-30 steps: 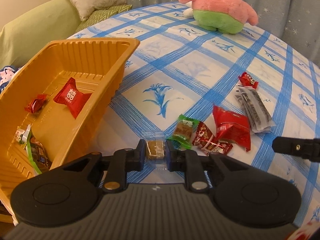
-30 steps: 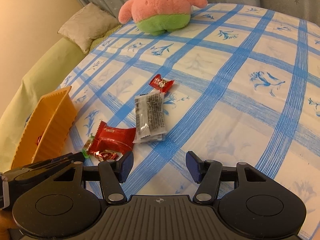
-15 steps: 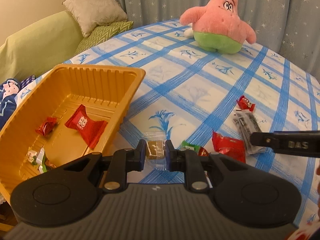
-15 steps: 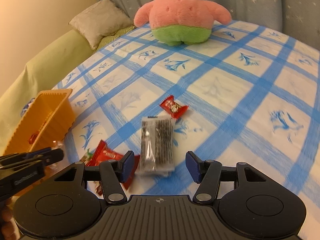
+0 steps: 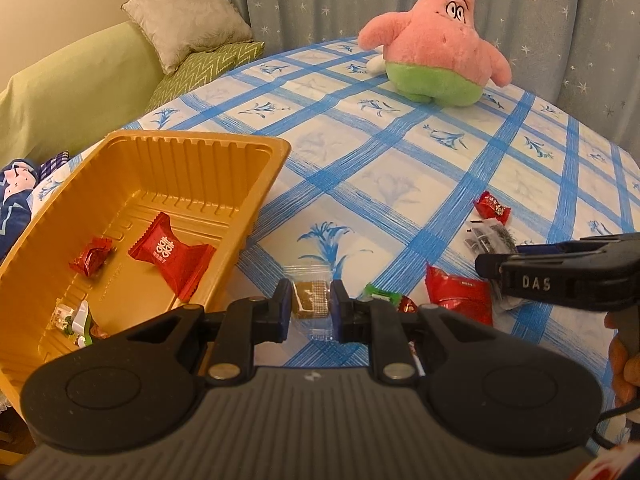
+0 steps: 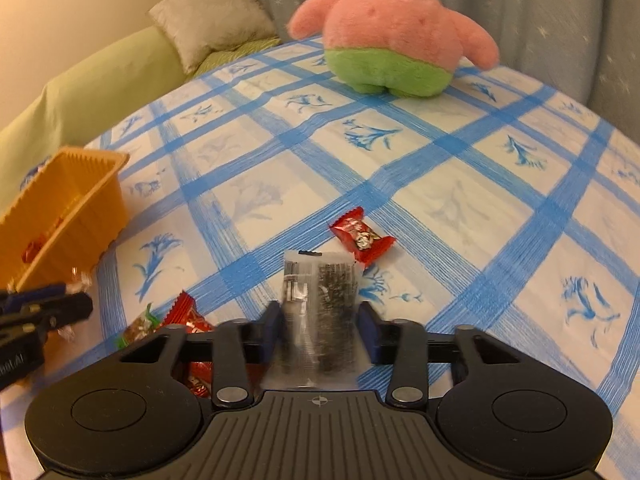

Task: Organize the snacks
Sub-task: 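Close the right gripper on the clear dark-filled pouch, then carry the caramel and the clear pouch over the orange tray with both tools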

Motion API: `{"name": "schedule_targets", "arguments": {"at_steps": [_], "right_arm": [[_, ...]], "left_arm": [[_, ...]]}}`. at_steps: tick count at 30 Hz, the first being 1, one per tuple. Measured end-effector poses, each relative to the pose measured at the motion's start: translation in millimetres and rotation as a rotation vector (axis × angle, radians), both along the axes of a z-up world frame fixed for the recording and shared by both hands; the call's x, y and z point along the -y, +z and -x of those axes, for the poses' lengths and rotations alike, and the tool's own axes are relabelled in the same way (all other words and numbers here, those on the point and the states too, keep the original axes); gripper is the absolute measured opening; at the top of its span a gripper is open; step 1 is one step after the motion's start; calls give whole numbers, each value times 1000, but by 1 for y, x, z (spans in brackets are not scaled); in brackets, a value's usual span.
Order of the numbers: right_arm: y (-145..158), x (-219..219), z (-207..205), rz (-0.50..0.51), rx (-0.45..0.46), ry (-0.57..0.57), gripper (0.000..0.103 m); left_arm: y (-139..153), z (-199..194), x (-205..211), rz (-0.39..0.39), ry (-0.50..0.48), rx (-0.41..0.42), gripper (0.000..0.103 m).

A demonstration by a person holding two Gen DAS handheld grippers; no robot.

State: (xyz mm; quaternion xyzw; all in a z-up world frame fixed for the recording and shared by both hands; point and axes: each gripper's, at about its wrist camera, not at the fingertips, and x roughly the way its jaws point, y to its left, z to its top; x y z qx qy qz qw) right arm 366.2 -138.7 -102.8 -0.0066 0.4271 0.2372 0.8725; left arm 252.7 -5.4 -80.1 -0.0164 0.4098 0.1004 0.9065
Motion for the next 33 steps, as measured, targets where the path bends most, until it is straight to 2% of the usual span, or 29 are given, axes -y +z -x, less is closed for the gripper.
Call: {"name": "schedule_targets", "arguments": {"at_steps": [4,15,25,33], "right_arm": [[1,-3,5,35,22,14,38],[22,16,24,-26,32,-29,38],[45,40,65,-88,0,-71,38],[64,36,104,-129,-8,-54,38]], "left_arm": [[2,1,0,3,-8,0,18],[14,15,6,21,-45,13,18],[37,44,7,58,-77,40,18],[52,79,-9,73,-78,52,18]]}}
